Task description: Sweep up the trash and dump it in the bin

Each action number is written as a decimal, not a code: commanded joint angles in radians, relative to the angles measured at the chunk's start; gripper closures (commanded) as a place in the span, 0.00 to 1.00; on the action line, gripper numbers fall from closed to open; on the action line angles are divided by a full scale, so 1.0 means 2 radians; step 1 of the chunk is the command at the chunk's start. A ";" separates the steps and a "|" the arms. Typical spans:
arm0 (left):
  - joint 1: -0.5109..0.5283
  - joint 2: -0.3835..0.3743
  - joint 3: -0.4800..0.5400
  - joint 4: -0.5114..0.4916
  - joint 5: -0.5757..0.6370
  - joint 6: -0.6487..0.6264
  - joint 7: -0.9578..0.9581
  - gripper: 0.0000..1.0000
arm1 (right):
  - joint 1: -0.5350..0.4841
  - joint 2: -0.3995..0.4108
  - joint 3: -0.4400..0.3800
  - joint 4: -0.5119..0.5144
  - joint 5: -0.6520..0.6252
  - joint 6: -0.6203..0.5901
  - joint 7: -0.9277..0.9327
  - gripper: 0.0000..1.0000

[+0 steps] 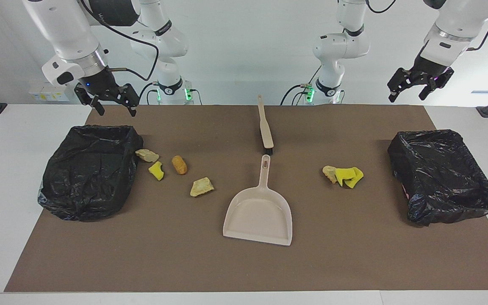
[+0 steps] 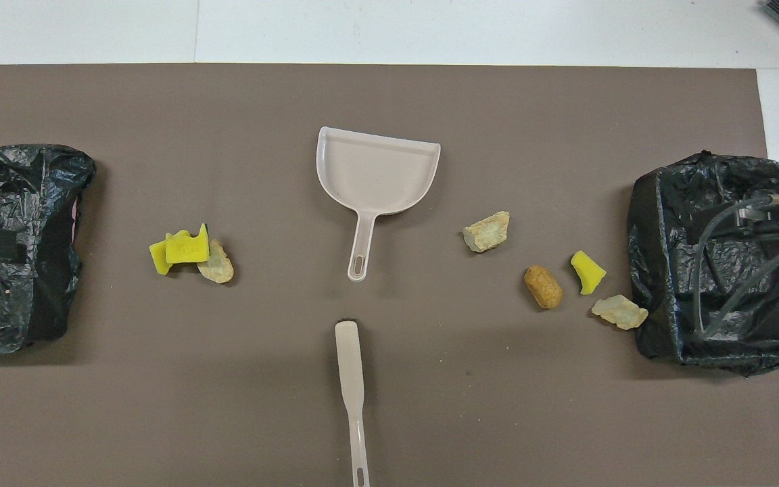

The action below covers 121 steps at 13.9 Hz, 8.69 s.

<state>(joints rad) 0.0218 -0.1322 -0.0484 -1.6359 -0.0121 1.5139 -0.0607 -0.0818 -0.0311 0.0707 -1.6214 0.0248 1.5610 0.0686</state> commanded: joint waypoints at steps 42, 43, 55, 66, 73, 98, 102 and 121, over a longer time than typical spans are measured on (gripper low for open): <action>-0.428 -0.021 -0.013 -0.359 -0.037 0.300 -0.368 0.00 | 0.117 0.282 0.038 0.113 0.018 0.304 0.248 0.04; -0.452 -0.018 -0.013 -0.372 -0.045 0.309 -0.375 0.00 | 0.123 0.302 0.037 0.126 0.018 0.319 0.259 0.04; -0.482 -0.017 -0.012 -0.435 -0.074 0.384 -0.396 0.35 | 0.161 0.354 0.037 0.153 -0.044 0.319 0.304 0.02; -0.389 -0.032 -0.006 -0.377 -0.071 0.283 -0.284 1.00 | 0.248 0.319 0.038 0.117 -0.056 0.306 0.414 0.02; -0.227 -0.098 -0.006 -0.338 -0.066 0.153 -0.140 1.00 | 0.269 0.239 0.052 -0.026 -0.044 0.296 0.407 0.04; -0.037 0.023 -0.010 -0.330 0.037 0.262 0.023 1.00 | 0.279 0.241 0.059 -0.033 -0.060 0.359 0.402 1.00; -0.074 0.005 -0.010 -0.349 0.036 0.227 0.005 1.00 | 0.250 0.209 0.059 -0.032 -0.055 0.303 0.339 1.00; -0.045 -0.027 -0.006 -0.373 0.024 0.229 -0.088 1.00 | 0.195 0.123 0.058 -0.070 -0.053 0.117 -0.481 1.00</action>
<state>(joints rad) -0.0257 -0.1533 -0.0664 -2.3171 0.0398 1.9205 -0.1902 0.3389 0.2544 0.1779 -1.7093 -0.0731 1.7798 -0.7196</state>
